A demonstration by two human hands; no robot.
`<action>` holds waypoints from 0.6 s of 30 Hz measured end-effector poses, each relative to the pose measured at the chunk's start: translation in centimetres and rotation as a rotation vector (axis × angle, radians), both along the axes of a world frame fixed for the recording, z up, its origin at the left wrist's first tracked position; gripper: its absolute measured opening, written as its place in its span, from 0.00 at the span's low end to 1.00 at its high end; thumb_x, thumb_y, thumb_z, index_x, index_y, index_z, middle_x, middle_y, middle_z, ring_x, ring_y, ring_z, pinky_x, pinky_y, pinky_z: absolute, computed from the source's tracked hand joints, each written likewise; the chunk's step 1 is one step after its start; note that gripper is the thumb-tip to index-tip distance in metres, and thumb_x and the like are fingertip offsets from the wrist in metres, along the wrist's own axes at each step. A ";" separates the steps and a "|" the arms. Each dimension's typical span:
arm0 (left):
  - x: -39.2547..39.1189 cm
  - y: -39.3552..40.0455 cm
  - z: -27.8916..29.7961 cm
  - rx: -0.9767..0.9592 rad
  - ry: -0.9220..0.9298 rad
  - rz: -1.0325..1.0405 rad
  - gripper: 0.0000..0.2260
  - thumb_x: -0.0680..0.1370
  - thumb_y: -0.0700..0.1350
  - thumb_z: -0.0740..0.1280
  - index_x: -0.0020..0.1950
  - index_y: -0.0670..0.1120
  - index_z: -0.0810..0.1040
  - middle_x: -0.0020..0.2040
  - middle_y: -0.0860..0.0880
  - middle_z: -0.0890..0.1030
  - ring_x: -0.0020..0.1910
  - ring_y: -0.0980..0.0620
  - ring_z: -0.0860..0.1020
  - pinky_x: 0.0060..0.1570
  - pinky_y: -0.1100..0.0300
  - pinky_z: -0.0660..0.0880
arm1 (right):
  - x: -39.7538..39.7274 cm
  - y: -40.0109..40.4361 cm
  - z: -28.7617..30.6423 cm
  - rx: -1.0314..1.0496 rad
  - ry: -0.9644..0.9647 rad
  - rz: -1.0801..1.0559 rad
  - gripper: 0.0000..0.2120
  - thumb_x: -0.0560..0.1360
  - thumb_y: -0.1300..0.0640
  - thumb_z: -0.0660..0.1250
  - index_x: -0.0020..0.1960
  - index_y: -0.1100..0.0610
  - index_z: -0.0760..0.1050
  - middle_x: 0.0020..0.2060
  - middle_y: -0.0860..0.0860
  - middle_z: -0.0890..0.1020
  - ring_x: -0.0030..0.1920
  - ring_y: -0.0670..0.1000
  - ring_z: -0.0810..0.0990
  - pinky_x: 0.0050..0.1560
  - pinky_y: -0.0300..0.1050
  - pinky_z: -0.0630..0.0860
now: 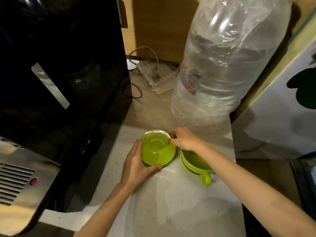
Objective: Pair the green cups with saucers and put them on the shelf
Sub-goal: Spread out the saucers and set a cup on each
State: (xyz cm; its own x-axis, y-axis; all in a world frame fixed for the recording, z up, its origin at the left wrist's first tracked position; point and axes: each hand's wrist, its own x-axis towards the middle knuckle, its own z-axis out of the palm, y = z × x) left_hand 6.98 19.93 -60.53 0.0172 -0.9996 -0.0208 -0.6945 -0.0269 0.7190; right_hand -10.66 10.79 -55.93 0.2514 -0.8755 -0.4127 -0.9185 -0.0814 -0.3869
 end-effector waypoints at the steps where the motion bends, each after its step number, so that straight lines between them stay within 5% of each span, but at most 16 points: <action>1: 0.1 0.0 0.2 -0.017 -0.009 -0.005 0.49 0.57 0.59 0.77 0.72 0.45 0.60 0.72 0.46 0.66 0.70 0.48 0.65 0.62 0.66 0.57 | 0.0 0.0 0.0 -0.001 0.002 -0.002 0.14 0.74 0.54 0.63 0.55 0.60 0.79 0.50 0.61 0.82 0.52 0.60 0.79 0.45 0.45 0.71; 8: 0.9 0.0 1.6 -0.140 -0.036 -0.048 0.47 0.55 0.61 0.77 0.68 0.46 0.66 0.65 0.47 0.75 0.61 0.54 0.73 0.59 0.65 0.65 | 0.1 0.3 1.0 -0.072 0.002 0.030 0.13 0.74 0.57 0.61 0.51 0.60 0.81 0.45 0.64 0.83 0.49 0.63 0.80 0.44 0.48 0.74; 13: 2.3 0.5 2.5 -0.188 -0.064 -0.074 0.49 0.54 0.66 0.72 0.69 0.45 0.65 0.68 0.45 0.72 0.67 0.49 0.70 0.67 0.55 0.65 | 0.4 1.2 2.9 -0.130 -0.048 0.045 0.13 0.73 0.57 0.62 0.51 0.61 0.81 0.45 0.64 0.84 0.50 0.62 0.81 0.48 0.49 0.75; 18: 3.7 2.5 3.9 -0.279 -0.075 -0.077 0.48 0.55 0.69 0.70 0.68 0.45 0.67 0.67 0.45 0.73 0.66 0.52 0.68 0.67 0.55 0.62 | 1.3 3.2 4.0 -0.176 -0.082 0.015 0.11 0.71 0.56 0.62 0.34 0.60 0.76 0.31 0.60 0.78 0.38 0.60 0.77 0.41 0.49 0.73</action>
State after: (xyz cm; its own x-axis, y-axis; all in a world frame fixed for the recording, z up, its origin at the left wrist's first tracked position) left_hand 10.64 22.46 -56.63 -0.0679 -0.9649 0.2535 -0.7382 0.2196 0.6378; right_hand -9.39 13.96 -51.88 0.2916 -0.9282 -0.2311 -0.8826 -0.1680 -0.4390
